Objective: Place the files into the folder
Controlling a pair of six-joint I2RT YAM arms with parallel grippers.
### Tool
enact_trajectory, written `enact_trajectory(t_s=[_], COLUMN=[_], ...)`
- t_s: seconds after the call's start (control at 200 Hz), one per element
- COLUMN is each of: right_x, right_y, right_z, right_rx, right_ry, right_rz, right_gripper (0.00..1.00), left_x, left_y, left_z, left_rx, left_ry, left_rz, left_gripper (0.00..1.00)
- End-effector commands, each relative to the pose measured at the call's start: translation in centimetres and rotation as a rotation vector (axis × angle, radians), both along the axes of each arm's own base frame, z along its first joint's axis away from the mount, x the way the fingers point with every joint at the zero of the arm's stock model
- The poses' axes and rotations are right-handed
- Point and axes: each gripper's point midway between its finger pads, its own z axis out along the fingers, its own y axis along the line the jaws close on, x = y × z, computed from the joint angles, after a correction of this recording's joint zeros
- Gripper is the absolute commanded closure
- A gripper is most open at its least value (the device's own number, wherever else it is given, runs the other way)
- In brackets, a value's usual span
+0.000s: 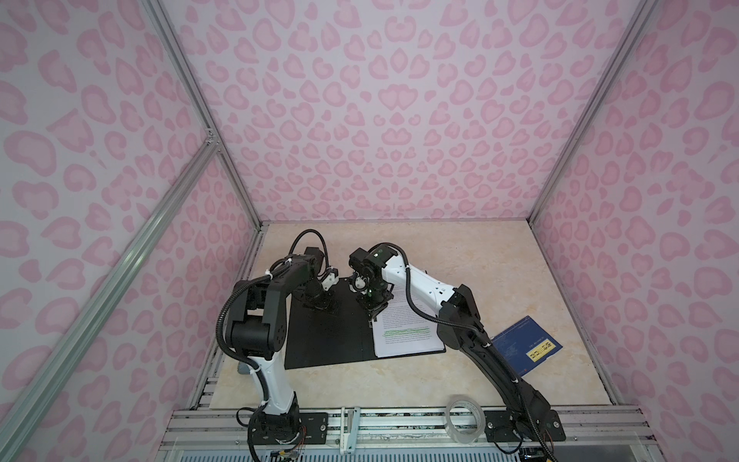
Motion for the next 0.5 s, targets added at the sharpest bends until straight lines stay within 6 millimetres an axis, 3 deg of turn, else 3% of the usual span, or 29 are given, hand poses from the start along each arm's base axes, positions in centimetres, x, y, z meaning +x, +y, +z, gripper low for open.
enact_trajectory(t_s=[0.0, 0.495], right_x=[-0.5, -0.3], right_y=[-1.7, -2.6], right_z=[-1.5, -3.1], right_rx=[-0.094, -0.152], right_ry=[0.018, 0.012], right_rz=[0.02, 0.029], right_gripper=[0.83, 0.83], left_x=[-0.4, -0.5], left_y=[0.6, 0.8], left_z=[-1.2, -1.5], left_rx=[0.017, 0.011], left_ry=[0.024, 0.032], left_rz=[0.01, 0.018], left_gripper=[0.03, 0.04])
